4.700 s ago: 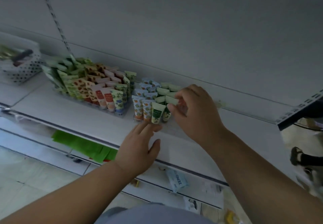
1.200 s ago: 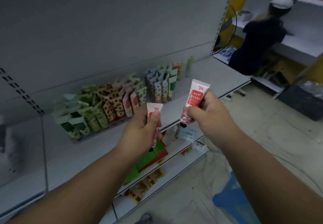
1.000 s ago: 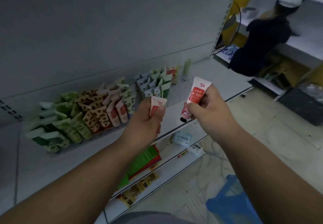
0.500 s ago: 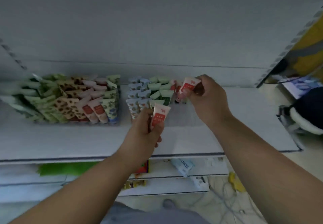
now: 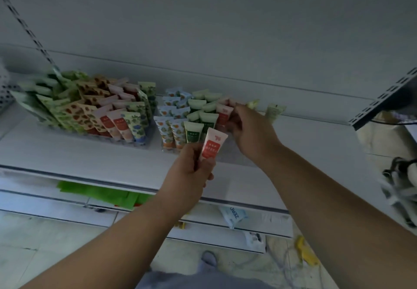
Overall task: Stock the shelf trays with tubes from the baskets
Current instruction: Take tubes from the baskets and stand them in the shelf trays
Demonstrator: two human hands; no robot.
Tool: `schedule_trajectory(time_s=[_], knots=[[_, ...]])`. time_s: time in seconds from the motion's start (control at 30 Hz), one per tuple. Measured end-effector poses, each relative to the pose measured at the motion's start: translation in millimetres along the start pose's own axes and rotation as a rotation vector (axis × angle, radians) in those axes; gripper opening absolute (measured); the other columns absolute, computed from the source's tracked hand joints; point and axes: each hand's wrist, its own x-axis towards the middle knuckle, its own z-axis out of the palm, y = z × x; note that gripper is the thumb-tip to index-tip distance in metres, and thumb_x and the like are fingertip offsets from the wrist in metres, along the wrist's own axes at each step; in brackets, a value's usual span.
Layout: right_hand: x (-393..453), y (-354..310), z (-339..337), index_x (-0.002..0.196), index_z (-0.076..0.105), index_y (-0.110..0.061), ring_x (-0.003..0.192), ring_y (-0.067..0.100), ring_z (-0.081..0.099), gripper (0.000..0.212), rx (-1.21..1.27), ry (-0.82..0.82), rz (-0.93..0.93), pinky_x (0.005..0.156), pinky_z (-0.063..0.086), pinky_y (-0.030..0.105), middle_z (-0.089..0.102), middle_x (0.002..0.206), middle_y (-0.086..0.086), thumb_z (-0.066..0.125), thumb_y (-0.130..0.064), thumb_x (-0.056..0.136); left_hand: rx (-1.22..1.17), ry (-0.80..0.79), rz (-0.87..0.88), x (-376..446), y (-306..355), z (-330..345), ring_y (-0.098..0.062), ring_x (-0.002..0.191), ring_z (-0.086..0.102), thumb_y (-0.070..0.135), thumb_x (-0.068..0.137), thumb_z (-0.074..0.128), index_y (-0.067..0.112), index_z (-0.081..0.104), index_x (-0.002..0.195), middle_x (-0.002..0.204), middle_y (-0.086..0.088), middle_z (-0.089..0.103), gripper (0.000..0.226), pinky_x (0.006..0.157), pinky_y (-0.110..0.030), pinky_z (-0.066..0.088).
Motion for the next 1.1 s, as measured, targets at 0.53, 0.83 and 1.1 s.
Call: schedule_trajectory(time_s=[0.53,0.83,1.1], knots=[[-7.3,-1.5,-57.5,0.098,0.062,-0.017,0.074,0.015,0.054,0.015,-0.033,0.203,-0.051,0.061,0.039,0.028,0.061,0.085,-0.002,0.062,-0.03,0.091,0.756,0.001,0.388,3.5,-10.0,20.6,-0.024,0.121,0.043,0.028,0.089,0.06,0.011,0.047,0.132,0.131,-0.007,0.049,0.049,0.101,-0.032,0.038],[-1.5,12.6,-16.4,0.109,0.054,-0.016,0.085,0.022,0.058,0.025,-0.182,0.076,-0.07,0.063,0.041,0.03,0.061,0.1,0.003,0.065,-0.025,0.088,0.777,0.025,0.42,7.4,-16.7,18.0,-0.024,0.111,0.051,0.023,0.083,0.064,0.011,0.051,0.125,0.122,-0.007,0.054,0.045,0.095,-0.03,0.043],[-40.6,-32.7,-43.1,0.11,0.051,-0.015,0.084,0.01,0.05,0.037,-0.032,0.201,-0.19,0.068,0.042,0.025,0.052,0.102,-0.003,0.071,-0.028,0.082,0.677,0.029,0.41,2.7,-7.0,-0.5,-0.02,0.111,0.052,0.032,0.089,0.055,0.015,0.053,0.126,0.121,0.0,0.055,0.041,0.093,-0.027,0.041]])
